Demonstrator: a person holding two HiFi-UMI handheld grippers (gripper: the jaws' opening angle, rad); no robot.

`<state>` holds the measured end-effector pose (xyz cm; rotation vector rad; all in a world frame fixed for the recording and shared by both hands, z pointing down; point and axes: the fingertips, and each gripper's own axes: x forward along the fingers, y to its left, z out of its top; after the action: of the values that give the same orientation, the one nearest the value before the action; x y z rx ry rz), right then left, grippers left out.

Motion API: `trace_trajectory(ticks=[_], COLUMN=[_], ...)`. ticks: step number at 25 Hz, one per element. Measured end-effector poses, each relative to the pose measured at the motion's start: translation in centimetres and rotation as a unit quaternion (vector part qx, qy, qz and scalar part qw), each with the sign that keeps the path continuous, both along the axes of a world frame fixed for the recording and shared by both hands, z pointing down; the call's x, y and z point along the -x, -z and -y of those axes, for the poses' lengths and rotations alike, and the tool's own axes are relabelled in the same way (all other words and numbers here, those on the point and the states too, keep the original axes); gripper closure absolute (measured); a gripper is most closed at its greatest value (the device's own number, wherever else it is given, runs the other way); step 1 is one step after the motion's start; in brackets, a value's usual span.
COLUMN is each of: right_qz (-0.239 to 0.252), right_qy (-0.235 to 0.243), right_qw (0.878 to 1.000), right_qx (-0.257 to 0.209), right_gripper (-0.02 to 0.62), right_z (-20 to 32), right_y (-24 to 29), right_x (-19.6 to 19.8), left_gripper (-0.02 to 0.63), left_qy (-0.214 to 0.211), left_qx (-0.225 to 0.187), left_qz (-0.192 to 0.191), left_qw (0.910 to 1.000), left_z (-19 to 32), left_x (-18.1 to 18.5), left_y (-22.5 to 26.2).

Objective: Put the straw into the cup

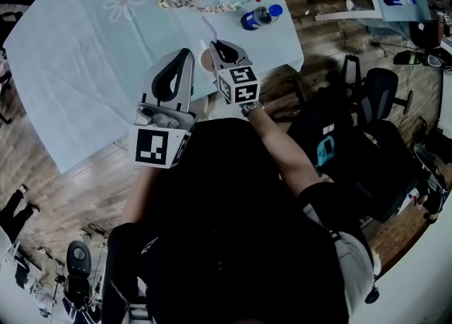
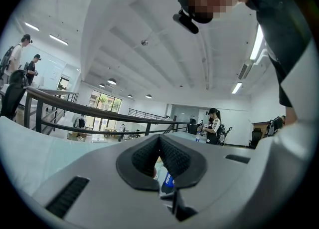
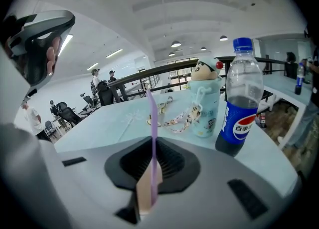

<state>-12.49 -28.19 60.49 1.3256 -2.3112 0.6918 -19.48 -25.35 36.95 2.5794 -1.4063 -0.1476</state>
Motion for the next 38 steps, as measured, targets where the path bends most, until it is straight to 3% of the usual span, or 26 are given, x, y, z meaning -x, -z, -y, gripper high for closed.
trace_trajectory(ticks=[14,24,27,34,38], right_qz=[-0.008,0.013,0.019,0.049,0.073], right_qy=[0.01,0.029,0.042,0.077,0.091], right_qw=[0.999,0.999,0.999,0.996,0.992], right_qx=[0.043,0.038,0.026,-0.01,-0.042], right_gripper=[0.551,0.417,0.402,0.41,0.49], right_z=[0.1,-0.2,-0.5,-1.5,-2.2], right_y=[-0.4,0.5,1.5,5.1,8.4], right_x=[0.5,0.7,0.3,-1.1,-2.4], left_gripper=[0.598,0.598,0.598,0.598,0.598], left_qy=[0.0,0.007,0.021,0.067,0.086], left_qx=[0.003,-0.009,-0.022,-0.002,-0.008], left_qz=[0.006,0.005,0.002,0.015,0.017], left_qw=[1.0,0.9999,0.9995,0.9976,0.9961], left_z=[-0.1,-0.3,-0.5,-2.0,-3.1], left_x=[0.2,-0.2,-0.4,-1.8,-3.5], left_y=[-0.4,0.2,0.8,0.3,0.9])
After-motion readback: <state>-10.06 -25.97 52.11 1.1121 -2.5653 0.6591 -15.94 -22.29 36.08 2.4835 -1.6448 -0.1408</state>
